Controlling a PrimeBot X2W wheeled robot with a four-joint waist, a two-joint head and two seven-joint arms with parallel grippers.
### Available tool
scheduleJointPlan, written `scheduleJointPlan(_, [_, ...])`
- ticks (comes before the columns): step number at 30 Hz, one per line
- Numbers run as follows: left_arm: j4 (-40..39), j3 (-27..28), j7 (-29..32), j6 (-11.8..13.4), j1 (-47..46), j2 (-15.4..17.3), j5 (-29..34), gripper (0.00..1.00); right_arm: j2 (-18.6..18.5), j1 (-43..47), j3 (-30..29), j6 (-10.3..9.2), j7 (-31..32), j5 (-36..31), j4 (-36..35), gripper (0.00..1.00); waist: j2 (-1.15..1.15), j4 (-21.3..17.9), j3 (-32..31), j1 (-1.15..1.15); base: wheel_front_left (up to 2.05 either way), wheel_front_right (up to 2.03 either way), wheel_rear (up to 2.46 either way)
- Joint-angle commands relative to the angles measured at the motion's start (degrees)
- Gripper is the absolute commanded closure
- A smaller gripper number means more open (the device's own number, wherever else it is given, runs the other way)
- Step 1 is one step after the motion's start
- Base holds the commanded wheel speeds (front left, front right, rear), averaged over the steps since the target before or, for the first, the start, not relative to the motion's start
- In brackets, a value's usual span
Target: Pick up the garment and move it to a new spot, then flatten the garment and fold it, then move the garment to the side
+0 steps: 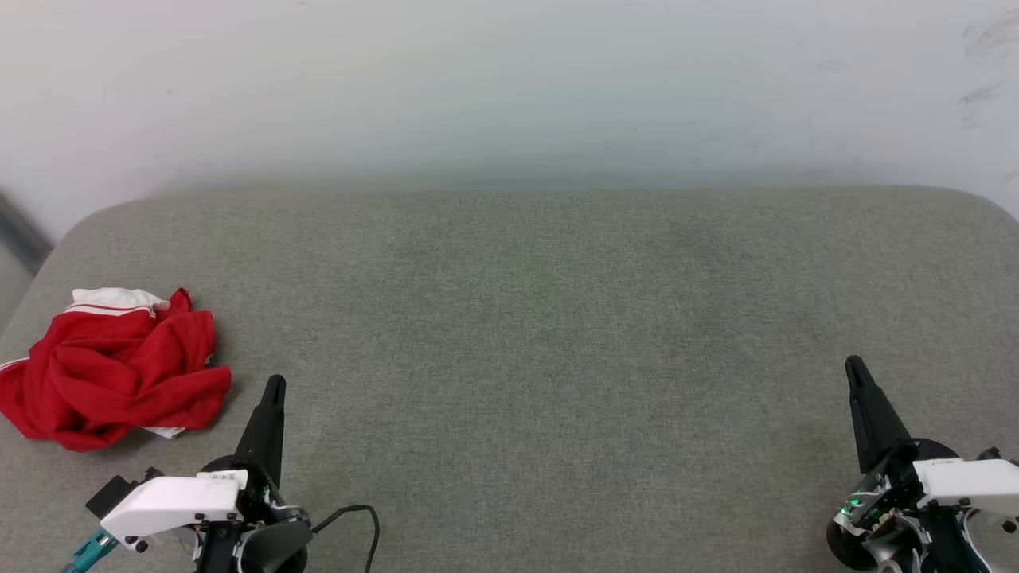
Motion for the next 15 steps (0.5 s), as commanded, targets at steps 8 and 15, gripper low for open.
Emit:
scheduleJointPlan(8, [0.0,0.1,0.1,-0.2,-0.4,-0.2,0.1,1.00,0.2,-0.7,0.0,0.00,0.2,-0.3,0.1,1.00,0.00,0.0,0.0,0.00,0.00,0.00,0.00])
scheduleJointPlan(15, [0.4,-1.0,-0.8,0.0,0.5,-0.1,0.3,0.00,0.0,0.9,0.3,0.00,-0.6,-0.5,0.3,0.00,0.00,0.0,0.0,0.00,0.00,0.00,0.00])
